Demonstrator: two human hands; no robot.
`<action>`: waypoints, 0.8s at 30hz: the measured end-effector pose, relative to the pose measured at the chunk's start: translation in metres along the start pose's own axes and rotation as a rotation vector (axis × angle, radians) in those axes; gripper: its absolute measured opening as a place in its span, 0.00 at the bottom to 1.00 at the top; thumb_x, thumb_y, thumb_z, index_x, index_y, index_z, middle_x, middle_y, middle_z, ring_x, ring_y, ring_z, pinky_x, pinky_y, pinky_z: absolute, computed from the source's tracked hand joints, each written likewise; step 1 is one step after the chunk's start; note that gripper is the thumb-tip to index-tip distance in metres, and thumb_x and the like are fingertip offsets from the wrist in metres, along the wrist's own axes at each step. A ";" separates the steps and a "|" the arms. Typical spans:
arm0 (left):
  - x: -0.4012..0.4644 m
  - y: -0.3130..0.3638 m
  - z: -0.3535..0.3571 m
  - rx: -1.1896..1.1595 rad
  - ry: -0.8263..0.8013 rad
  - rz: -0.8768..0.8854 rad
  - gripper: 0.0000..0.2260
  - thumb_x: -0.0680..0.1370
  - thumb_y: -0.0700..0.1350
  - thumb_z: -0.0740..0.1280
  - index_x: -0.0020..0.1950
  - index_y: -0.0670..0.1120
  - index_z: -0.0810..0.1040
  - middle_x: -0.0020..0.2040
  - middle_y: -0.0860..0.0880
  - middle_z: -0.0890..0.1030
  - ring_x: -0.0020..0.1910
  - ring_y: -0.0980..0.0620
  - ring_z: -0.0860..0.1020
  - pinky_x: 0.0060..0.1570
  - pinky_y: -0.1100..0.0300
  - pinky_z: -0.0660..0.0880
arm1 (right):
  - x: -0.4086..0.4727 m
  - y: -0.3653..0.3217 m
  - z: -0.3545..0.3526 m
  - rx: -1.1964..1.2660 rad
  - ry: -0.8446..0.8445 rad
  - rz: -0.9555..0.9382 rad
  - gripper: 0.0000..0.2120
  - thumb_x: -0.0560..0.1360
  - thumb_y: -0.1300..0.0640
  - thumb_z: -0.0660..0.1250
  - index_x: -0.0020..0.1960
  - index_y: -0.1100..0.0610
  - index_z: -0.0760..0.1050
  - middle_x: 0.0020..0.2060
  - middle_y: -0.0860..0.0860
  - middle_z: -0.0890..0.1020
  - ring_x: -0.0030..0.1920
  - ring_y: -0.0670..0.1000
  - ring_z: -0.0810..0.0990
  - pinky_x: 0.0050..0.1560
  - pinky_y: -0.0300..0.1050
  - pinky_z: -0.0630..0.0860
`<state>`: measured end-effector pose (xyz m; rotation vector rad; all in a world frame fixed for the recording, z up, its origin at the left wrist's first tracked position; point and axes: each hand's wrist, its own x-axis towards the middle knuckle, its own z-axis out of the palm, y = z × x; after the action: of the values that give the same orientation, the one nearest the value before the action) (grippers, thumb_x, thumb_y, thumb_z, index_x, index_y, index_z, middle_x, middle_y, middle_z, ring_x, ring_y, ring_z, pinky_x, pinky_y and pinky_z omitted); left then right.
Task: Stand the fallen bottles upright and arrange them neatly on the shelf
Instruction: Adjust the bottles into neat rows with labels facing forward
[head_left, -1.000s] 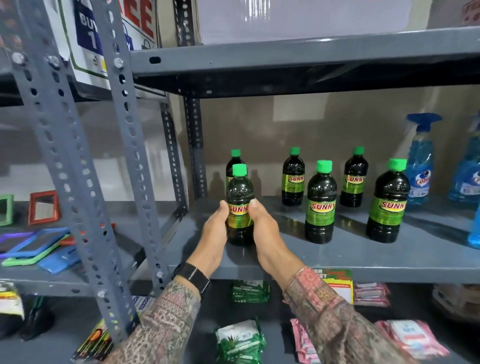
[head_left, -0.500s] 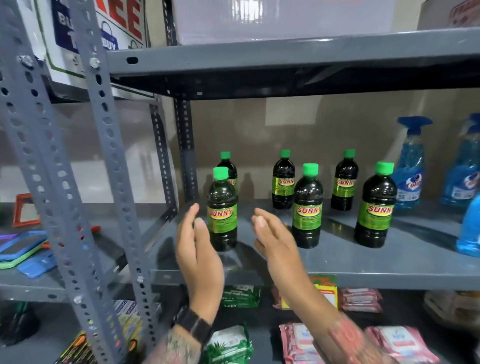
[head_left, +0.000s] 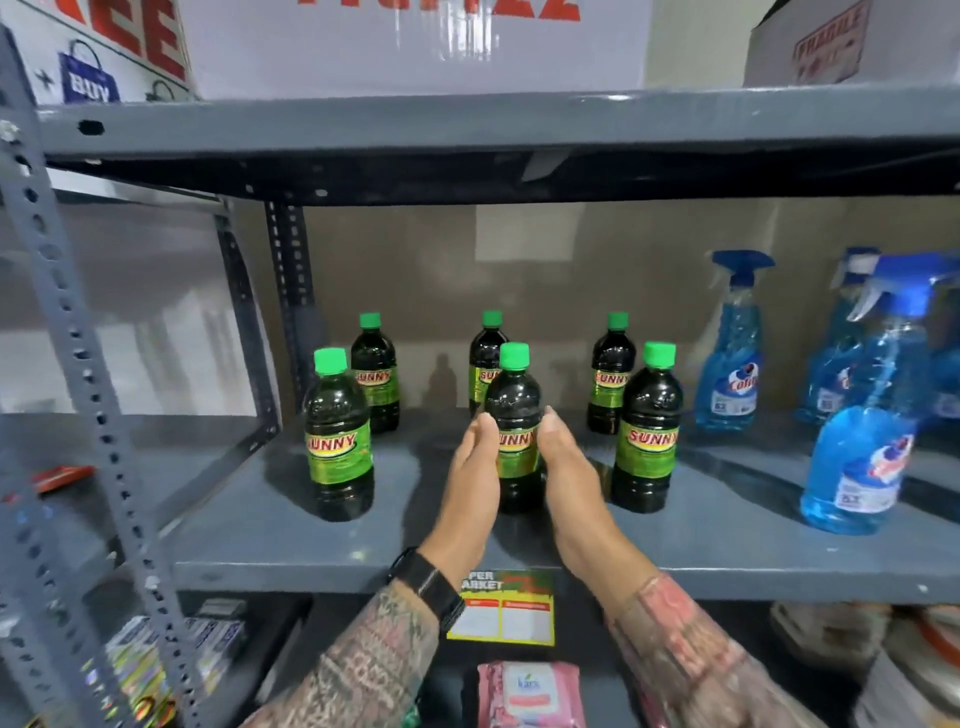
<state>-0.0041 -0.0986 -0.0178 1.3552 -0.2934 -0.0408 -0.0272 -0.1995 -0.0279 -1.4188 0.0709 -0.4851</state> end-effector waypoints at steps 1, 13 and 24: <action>0.001 -0.002 0.000 0.016 0.013 -0.003 0.21 0.85 0.60 0.58 0.73 0.53 0.77 0.64 0.53 0.84 0.63 0.55 0.81 0.73 0.51 0.73 | -0.002 0.000 0.003 -0.003 -0.015 -0.011 0.18 0.88 0.49 0.56 0.75 0.48 0.73 0.67 0.45 0.82 0.62 0.38 0.82 0.59 0.35 0.77; 0.006 -0.002 -0.016 -0.057 0.084 -0.047 0.24 0.83 0.62 0.62 0.73 0.51 0.78 0.66 0.49 0.85 0.66 0.50 0.82 0.73 0.45 0.73 | -0.003 0.002 0.026 0.008 -0.012 0.016 0.18 0.88 0.49 0.57 0.75 0.45 0.72 0.65 0.44 0.83 0.64 0.44 0.81 0.60 0.40 0.77; 0.010 -0.016 -0.029 -0.105 -0.016 -0.067 0.48 0.63 0.79 0.69 0.77 0.54 0.74 0.75 0.50 0.77 0.73 0.52 0.77 0.77 0.46 0.69 | -0.010 0.000 0.032 0.026 0.024 -0.016 0.15 0.88 0.49 0.56 0.70 0.47 0.76 0.58 0.45 0.86 0.55 0.41 0.85 0.48 0.34 0.78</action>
<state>0.0145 -0.0767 -0.0366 1.2611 -0.2555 -0.1215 -0.0258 -0.1659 -0.0250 -1.3896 0.0725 -0.5151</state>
